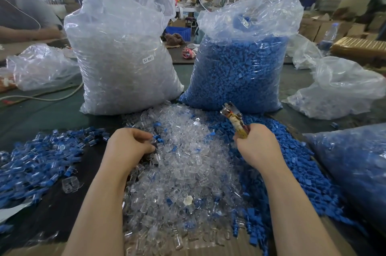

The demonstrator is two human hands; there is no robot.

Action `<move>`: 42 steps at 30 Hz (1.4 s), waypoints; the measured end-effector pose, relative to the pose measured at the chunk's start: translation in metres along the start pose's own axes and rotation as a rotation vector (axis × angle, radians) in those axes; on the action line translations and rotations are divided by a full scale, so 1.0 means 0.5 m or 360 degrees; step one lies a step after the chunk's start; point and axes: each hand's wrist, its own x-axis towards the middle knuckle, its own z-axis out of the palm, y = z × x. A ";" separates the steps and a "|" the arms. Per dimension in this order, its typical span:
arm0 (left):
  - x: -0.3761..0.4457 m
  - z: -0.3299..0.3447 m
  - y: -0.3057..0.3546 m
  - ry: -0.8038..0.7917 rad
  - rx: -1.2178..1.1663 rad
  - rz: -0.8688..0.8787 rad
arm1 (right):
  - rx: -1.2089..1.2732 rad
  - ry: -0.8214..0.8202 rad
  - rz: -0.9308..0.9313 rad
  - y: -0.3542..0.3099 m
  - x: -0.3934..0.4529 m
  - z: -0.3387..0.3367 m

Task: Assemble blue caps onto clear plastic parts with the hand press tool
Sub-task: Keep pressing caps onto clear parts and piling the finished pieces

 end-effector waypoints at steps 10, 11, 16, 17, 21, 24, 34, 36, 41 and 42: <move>-0.038 0.043 0.095 -0.0063 -0.0524 0.0227 | 0.0498 0.0006 -0.0137 -0.022 -0.006 -0.011; -0.043 0.051 0.103 -0.0083 -0.0567 0.0222 | 0.0590 -0.0006 -0.0152 -0.026 -0.007 -0.012; -0.064 0.089 0.136 -0.0126 -0.0854 0.0143 | 0.0915 -0.0128 -0.0252 -0.050 -0.023 -0.018; -0.068 0.095 0.141 -0.0146 -0.0921 0.0134 | 0.0972 -0.0144 -0.0279 -0.054 -0.026 -0.018; -0.082 0.102 0.155 -0.0255 -0.1154 0.0153 | 0.1140 -0.0210 -0.0354 -0.065 -0.034 -0.020; -0.084 0.099 0.155 -0.0305 -0.1175 0.0227 | 0.1221 -0.0274 -0.0385 -0.069 -0.037 -0.023; -0.087 0.106 0.150 -0.0433 -0.1090 0.0391 | 0.1438 -0.0432 -0.0293 -0.071 -0.044 -0.030; -0.089 0.109 0.153 -0.0412 -0.1143 0.0403 | 0.1490 -0.0475 -0.0261 -0.071 -0.046 -0.032; -0.089 0.108 0.154 -0.0383 -0.1352 0.0363 | 0.1639 -0.0623 -0.0338 -0.069 -0.051 -0.037; -0.088 0.108 0.153 -0.0381 -0.1361 0.0361 | 0.1641 -0.0616 -0.0343 -0.068 -0.050 -0.035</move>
